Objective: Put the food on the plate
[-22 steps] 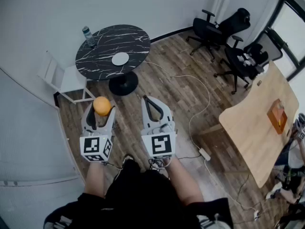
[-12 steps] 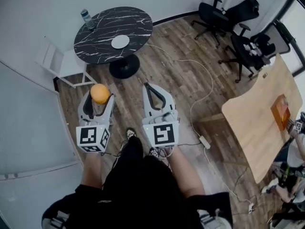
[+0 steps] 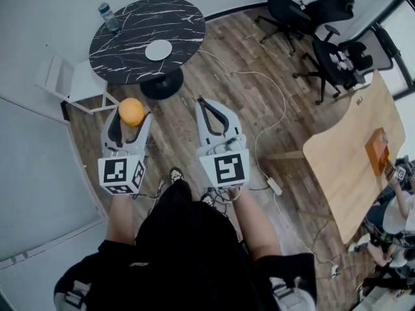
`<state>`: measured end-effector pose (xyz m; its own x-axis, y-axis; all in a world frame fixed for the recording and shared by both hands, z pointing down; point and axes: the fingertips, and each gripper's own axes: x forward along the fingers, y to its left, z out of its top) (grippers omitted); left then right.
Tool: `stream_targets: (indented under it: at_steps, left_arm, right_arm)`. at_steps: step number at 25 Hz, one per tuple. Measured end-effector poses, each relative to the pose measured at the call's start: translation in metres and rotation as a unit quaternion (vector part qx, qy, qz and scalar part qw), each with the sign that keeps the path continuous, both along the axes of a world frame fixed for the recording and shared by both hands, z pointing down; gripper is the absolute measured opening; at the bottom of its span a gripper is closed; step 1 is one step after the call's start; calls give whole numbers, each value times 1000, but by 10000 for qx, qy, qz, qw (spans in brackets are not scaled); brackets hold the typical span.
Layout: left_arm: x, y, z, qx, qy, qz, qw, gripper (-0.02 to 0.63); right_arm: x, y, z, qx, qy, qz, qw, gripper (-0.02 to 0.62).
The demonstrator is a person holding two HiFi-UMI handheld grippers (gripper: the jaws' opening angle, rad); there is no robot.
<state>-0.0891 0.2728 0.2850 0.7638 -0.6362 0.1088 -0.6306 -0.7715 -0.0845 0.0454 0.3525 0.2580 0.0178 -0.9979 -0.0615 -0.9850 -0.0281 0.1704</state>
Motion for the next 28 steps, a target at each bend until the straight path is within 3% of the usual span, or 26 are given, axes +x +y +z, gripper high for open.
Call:
stream_targets:
  at_steps: [8,15,21,28]
  left_arm:
    - [2,-82,5,-35,-48,409,9991,321]
    - [4,-121,13,-81,-161,886,9959,321]
    - [12,-132,30,-232,-165,1033,9942,321]
    - [29,-160,38,-292,-217,1016,9942,321]
  right_arm:
    - [-6,-75,3,-173,65,172,9997,-3]
    - [-8,-99,25,-578,114,373,9976,-3]
    - [-2,-105,40,-866,193,389,9953,-3]
    - [16,-140,48,-849,129,254,9960,-3]
